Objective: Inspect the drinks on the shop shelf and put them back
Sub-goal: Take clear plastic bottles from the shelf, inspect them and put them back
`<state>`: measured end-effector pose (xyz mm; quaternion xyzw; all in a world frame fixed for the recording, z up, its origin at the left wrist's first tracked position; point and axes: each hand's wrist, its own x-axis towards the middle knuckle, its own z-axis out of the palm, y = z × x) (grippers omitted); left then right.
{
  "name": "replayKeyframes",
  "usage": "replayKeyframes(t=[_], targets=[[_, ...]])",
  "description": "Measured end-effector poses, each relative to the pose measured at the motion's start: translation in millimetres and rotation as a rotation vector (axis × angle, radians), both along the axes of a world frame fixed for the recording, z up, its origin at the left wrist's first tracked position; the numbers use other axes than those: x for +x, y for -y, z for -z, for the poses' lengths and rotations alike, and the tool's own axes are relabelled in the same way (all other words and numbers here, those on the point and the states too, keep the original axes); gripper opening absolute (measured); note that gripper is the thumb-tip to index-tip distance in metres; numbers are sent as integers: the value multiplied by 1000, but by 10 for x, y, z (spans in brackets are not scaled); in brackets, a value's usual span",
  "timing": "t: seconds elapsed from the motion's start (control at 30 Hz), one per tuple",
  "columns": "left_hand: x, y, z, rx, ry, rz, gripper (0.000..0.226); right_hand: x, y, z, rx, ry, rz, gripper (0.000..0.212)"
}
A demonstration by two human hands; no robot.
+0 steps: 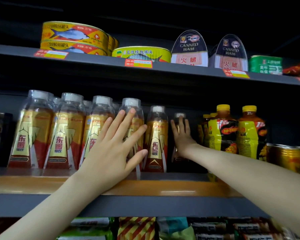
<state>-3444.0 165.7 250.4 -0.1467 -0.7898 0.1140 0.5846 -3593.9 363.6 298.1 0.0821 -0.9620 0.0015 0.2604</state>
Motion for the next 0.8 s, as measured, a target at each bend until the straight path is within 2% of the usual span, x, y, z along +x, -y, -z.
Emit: replayKeyframes(t=[0.1, 0.2, 0.3, 0.37, 0.47, 0.53, 0.7, 0.8], targets=[[-16, -8, 12, 2, -13, -10, 59, 54, 13, -31, -68, -5, -26, 128], [-14, -28, 20, 9, -24, -23, 57, 281, 44, -119, -306, -66, -157, 114], [13, -55, 28, 22, -58, -50, 54, 628, 42, -148, -571, -146, -471, 81], [40, -88, 51, 37, -117, -91, 50, 873, 63, -75, -591, -142, -650, 63], [67, -127, 95, 17, -180, -128, 46, 1045, 171, 32, -461, 41, -678, 73], [90, -129, 113, 10, -172, -90, 43, 1008, 207, 11, -496, 90, -619, 84], [165, -105, 175, 70, 18, -41, 58, 886, 217, -22, -441, 78, -483, 120], [178, -91, 190, 62, 59, -48, 61, 948, 309, 11, -439, 37, -500, 124]])
